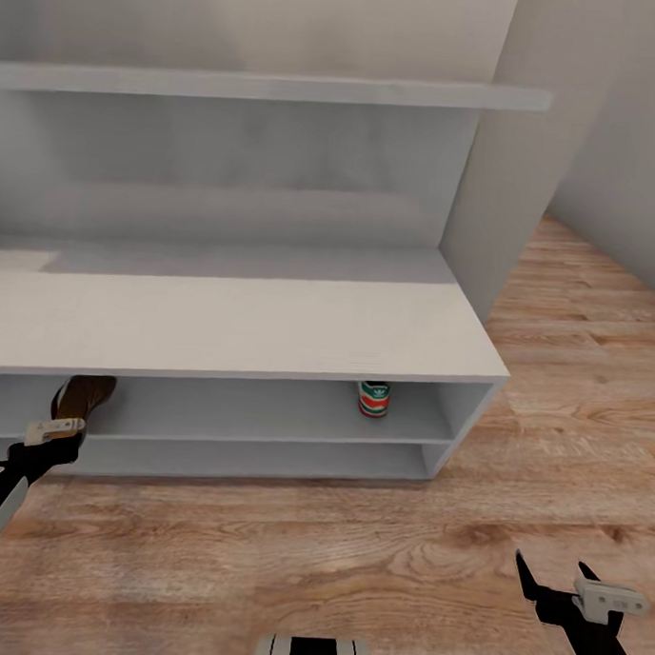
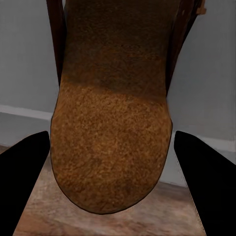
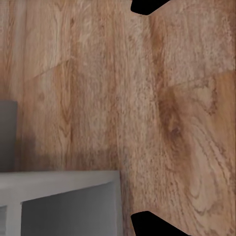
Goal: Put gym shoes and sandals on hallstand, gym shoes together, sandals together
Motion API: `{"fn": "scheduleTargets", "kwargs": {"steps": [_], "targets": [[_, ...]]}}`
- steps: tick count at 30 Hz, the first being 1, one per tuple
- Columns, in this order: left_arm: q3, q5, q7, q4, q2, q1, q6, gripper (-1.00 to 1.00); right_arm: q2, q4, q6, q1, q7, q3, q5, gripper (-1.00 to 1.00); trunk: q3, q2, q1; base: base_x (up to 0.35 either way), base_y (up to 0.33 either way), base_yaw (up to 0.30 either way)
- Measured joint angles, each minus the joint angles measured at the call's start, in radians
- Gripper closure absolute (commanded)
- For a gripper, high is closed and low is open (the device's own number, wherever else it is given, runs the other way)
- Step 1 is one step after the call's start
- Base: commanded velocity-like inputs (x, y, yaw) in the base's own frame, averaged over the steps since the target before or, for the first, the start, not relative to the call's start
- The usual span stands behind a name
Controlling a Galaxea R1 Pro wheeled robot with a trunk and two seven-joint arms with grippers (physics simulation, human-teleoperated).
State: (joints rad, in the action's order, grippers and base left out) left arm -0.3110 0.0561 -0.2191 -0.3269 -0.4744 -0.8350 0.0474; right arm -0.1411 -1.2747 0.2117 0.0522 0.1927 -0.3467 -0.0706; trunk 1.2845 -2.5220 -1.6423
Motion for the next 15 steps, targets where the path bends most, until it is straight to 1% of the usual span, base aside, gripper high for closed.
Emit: {"fn": "scheduleTargets", "kwargs": {"steps": [5,15], "targets": [[0.0,0.0,0.0,0.0,0.001,0.0,0.0,1.0,0.0,0.0,0.0,0.0,0.0,0.0,0.0,-1.0,0.0,0.0,0.0,0.113,0.0,0.0],[0.001,0.0,0.0,0.0,0.002,0.0,0.0,1.0,0.0,0.0,0.0,0.0,0.0,0.0,0.0,-1.0,0.0,0.0,0.0,0.035,0.0,0.0]]}}
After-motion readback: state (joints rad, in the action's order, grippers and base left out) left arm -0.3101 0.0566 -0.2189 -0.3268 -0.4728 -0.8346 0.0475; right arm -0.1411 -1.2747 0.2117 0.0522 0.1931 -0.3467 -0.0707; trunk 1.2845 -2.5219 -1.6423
